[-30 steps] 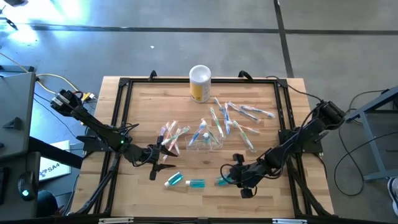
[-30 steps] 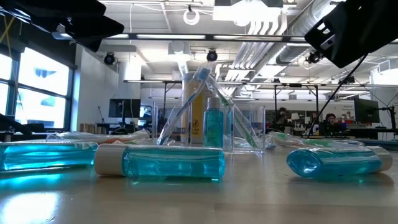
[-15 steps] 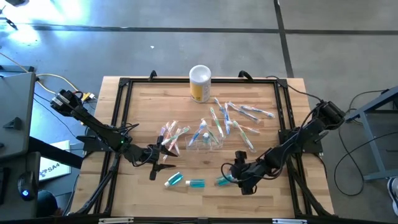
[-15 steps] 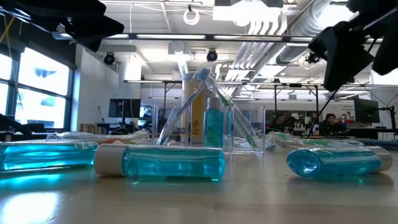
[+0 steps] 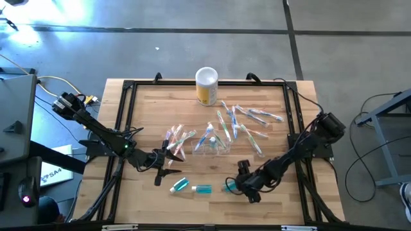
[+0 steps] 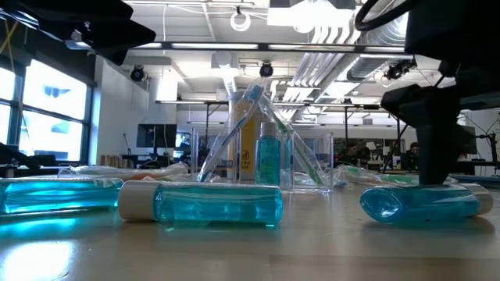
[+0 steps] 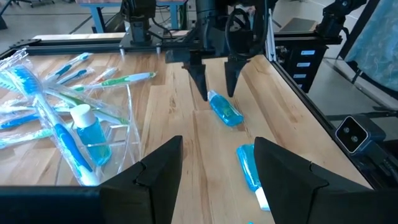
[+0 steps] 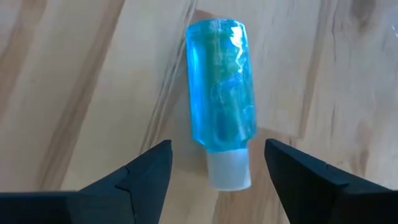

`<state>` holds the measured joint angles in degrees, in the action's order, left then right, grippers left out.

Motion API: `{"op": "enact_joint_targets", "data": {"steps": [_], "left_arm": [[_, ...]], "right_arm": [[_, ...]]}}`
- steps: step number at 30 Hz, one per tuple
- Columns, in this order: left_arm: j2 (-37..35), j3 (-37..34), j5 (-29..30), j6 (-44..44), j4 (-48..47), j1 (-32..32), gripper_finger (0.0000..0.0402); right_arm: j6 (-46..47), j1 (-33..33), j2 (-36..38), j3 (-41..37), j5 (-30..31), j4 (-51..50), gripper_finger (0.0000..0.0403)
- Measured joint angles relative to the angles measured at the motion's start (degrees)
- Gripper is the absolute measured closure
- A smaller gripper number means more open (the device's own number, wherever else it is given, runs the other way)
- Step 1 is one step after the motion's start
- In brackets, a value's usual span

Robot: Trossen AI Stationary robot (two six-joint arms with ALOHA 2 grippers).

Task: Pick & Place toothbrushing station
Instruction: Put the blue mouthwash in the transparent organizer

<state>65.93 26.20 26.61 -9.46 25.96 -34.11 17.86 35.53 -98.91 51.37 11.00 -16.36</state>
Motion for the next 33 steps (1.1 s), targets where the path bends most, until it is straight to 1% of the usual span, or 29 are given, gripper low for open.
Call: {"op": "enact_joint_targets", "data": {"steps": [5, 8, 13, 19, 25, 30, 33], "left_arm": [[0.0, 0.0, 0.0, -0.7, -0.1, 0.0, 0.0211], [0.0, 0.0, 0.0, -1.4, -0.5, 0.0, 0.0211], [0.0, 0.0, 0.0, -1.5, -0.5, 0.0, 0.0211], [0.0, 0.0, 0.0, -1.6, -0.5, 0.0, 0.0211], [0.0, 0.0, 0.0, -2.9, -0.7, 0.0, 0.0211], [0.0, 0.0, 0.0, -3.0, -0.8, 0.0, 0.0211], [0.7, 0.0, 4.0, 1.1, 1.5, -0.1, 0.0211]], "right_arm": [[0.1, -1.3, 0.0, 0.0, -2.2, -1.3, 0.0157], [0.4, -2.2, -0.6, 0.0, -3.9, -1.8, 0.0173], [1.4, -3.5, -3.6, 0.3, -6.8, -0.6, 0.0224], [1.4, -4.4, -4.1, 0.2, -8.1, -0.5, 0.0313], [3.3, -4.3, -4.2, 0.2, -8.1, -1.0, 0.0316], [4.9, -3.6, -2.9, 0.1, -5.5, -1.9, 0.0316], [9.2, -3.7, -0.7, -0.1, -5.6, -4.2, 0.0316]]}}
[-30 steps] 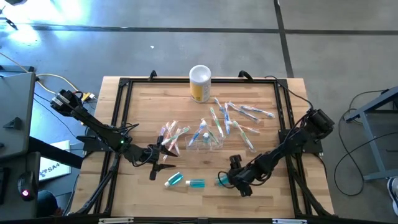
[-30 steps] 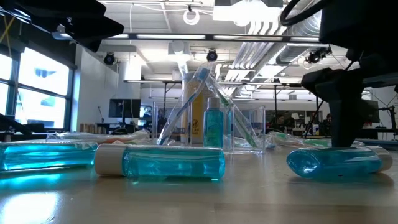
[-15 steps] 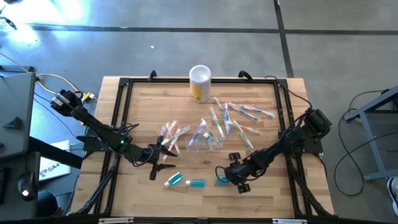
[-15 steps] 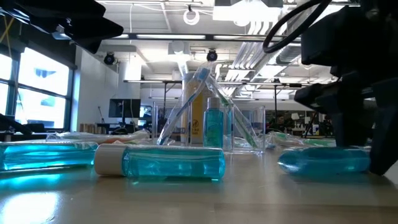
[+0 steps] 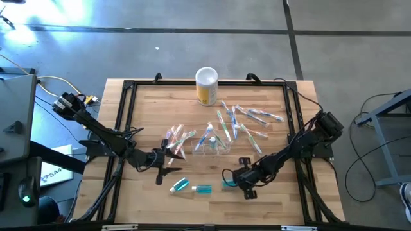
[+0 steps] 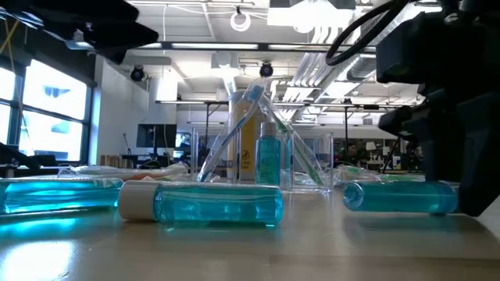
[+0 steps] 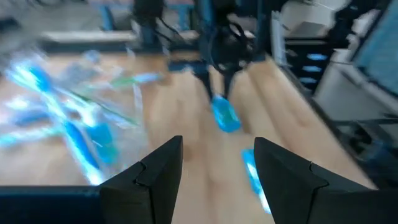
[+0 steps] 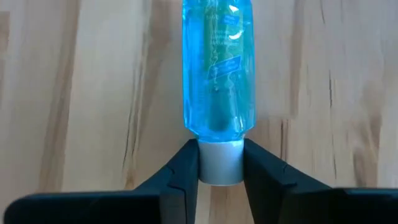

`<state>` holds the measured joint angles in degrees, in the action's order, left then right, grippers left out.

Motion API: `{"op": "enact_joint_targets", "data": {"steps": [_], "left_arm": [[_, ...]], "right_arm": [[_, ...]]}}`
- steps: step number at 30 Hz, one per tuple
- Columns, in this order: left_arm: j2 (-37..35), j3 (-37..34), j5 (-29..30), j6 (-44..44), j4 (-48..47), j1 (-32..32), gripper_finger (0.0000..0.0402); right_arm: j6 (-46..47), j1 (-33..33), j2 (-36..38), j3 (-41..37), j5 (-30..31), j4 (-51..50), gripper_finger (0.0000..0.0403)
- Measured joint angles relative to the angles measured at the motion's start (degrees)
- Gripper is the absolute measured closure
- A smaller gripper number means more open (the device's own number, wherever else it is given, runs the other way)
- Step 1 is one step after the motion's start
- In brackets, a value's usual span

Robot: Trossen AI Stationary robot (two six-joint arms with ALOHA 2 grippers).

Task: Pick & Place toothbrushing station
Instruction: Put the blue mouthwash in the transparent organizer

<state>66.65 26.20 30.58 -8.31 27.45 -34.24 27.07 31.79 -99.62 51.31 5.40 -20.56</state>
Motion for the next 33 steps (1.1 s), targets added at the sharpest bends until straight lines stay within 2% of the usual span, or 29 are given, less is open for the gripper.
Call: {"op": "enact_joint_targets", "data": {"steps": [5, 11, 17, 20, 27, 33], "left_arm": [[4.7, 0.8, 2.5, 11.4, 6.9, 0.1, 0.0211], [13.0, 7.2, 4.1, 24.1, 7.1, 0.1, 0.0211], [21.5, 15.4, 11.3, 36.3, 6.6, 0.1, 0.0211], [24.5, 19.6, 14.9, 39.9, 3.4, 0.1, 0.0211], [31.4, 29.7, 17.2, 46.6, -7.2, 0.1, 0.0211], [35.4, 35.8, 22.1, 54.0, -9.7, 0.6, 0.0211]], "right_arm": [[6.0, -0.5, 4.6, -0.2, -0.6, -1.0, 0.0316], [10.6, -1.4, 8.5, -0.1, 0.3, 4.6, 0.0316], [10.9, -2.5, 8.6, -0.1, 0.4, 9.8, 0.0316], [12.2, -3.6, 8.5, 0.0, 1.1, 10.2, 0.0316], [12.4, -5.3, 8.5, 0.0, 1.8, 10.8, 0.0316], [12.3, -7.8, 8.5, 0.0, 2.1, 14.6, 0.0316]]}}
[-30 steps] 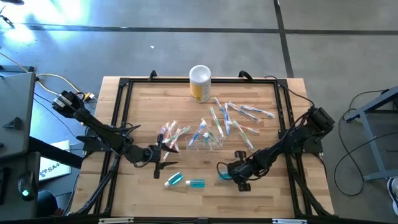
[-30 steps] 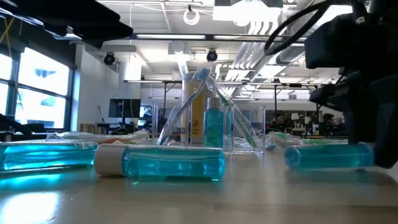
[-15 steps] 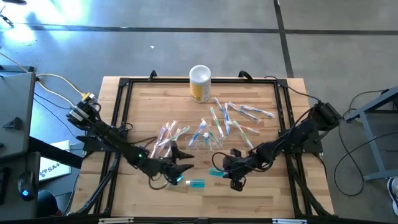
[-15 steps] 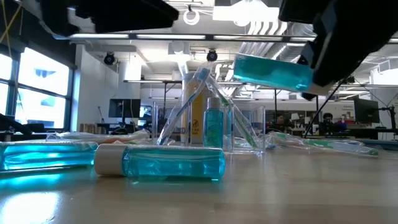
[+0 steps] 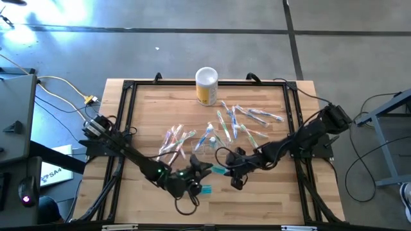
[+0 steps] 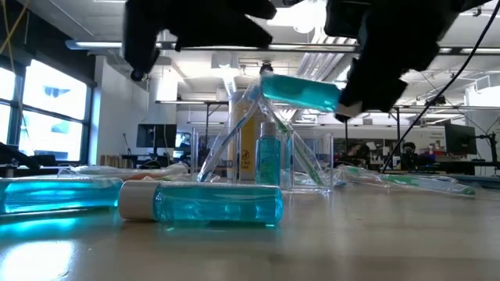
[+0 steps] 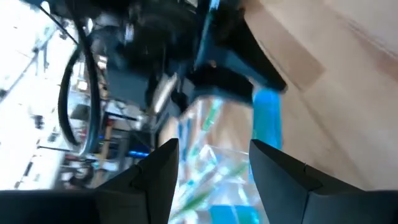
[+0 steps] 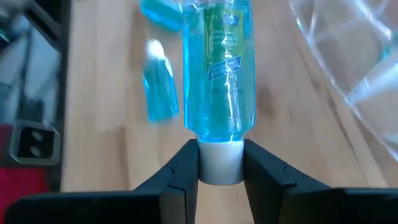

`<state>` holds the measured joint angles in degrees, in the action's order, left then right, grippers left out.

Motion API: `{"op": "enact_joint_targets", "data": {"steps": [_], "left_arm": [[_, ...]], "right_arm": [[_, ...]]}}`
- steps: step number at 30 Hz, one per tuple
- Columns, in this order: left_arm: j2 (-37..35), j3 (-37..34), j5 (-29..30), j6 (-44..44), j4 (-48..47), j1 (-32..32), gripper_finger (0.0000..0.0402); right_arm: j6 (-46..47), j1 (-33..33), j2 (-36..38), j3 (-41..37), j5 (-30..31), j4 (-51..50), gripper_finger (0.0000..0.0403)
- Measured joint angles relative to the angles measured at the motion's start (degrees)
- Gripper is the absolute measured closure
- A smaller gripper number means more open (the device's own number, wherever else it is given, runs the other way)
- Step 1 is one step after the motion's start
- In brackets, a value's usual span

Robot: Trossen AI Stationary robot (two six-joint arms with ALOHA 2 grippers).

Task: Pick & Place toothbrushing station
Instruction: Put the blue mouthwash in the transparent organizer

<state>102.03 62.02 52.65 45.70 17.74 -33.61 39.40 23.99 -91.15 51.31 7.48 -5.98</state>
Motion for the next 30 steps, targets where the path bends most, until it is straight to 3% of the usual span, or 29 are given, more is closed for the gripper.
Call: {"op": "enact_joint_targets", "data": {"steps": [5, 18, 30], "left_arm": [[1.2, 1.4, 3.5, 4.1, -2.2, 0.7, 0.0211], [1.2, 1.5, 1.6, 2.9, -4.8, -0.1, 0.0211], [1.2, 1.5, 0.8, 2.0, -7.2, 0.7, 0.0211]], "right_arm": [[-0.4, -1.6, 0.3, 0.0, -0.5, 3.1, 0.0316], [-0.9, -2.1, 0.3, 0.1, 2.9, 0.9, 0.0316], [-1.9, -2.7, 0.4, 0.1, 0.9, 6.7, 0.0316]]}}
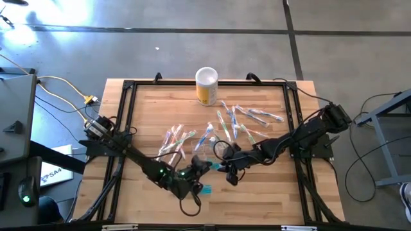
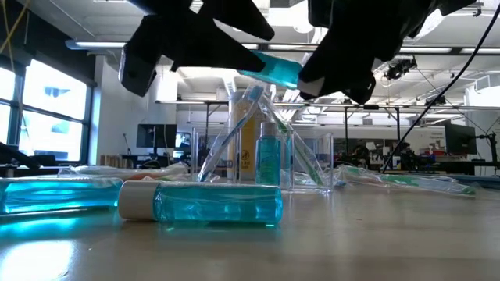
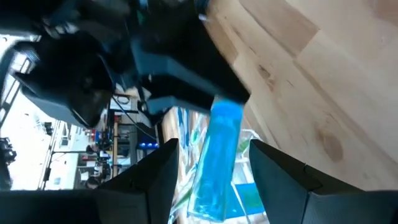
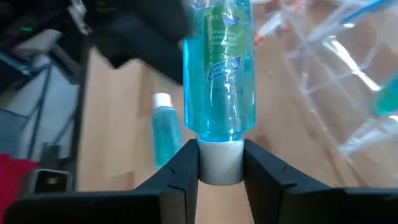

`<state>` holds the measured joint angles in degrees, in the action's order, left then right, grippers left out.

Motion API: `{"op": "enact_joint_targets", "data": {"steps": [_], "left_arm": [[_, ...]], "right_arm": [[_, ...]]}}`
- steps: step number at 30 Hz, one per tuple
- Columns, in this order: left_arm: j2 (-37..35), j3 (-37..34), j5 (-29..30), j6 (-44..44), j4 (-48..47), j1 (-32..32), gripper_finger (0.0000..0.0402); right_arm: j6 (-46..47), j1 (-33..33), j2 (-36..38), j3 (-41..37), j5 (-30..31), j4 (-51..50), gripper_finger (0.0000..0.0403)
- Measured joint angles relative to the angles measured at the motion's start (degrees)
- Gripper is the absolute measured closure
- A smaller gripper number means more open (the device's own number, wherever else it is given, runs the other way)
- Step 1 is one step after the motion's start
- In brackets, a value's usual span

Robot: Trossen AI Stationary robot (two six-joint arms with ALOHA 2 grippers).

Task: Pick & Place toothbrushing station
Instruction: Put the blue mouthwash in the transparent organizer

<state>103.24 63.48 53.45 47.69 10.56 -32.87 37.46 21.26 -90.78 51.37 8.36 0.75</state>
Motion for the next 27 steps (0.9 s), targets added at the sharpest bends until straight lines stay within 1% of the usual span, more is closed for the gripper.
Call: {"op": "enact_joint_targets", "data": {"steps": [3, 9, 11, 14, 20, 21, 24, 27], "left_arm": [[0.0, 0.0, 0.1, -0.5, -1.9, 1.0, 0.0211], [0.0, 0.0, 0.3, -1.5, -2.2, 1.5, 0.0212], [0.0, 0.0, 0.2, -1.5, -2.2, 1.3, 0.0218], [0.0, 0.0, 0.2, -1.5, -2.2, 1.3, 0.0242], [0.0, -0.1, -0.6, -1.3, -2.6, 1.3, 0.0323], [0.0, -0.1, -0.7, -1.3, -2.6, 1.3, 0.0331], [0.0, -0.1, -1.2, -1.4, -2.7, 1.4, 0.0331], [0.0, -0.1, -1.3, -2.0, -2.9, 1.4, 0.0331]], "right_arm": [[0.0, 0.1, 0.0, 0.0, -1.0, 1.2, 0.0316], [0.0, 0.1, 0.0, 0.0, -1.0, 1.1, 0.0316], [0.0, 0.1, 0.0, 0.0, -1.0, 1.0, 0.0316], [-0.2, 0.1, 0.0, 0.0, -1.0, 0.7, 0.0316], [-0.1, 0.1, 0.0, 0.0, -1.1, 0.3, 0.0316], [0.0, 0.1, 0.0, 0.1, -1.0, 0.2, 0.0316], [0.4, 0.1, 0.0, 0.1, -1.1, 0.0, 0.0315], [0.0, 0.1, 0.0, 0.1, -1.1, 0.2, 0.0287]]}}
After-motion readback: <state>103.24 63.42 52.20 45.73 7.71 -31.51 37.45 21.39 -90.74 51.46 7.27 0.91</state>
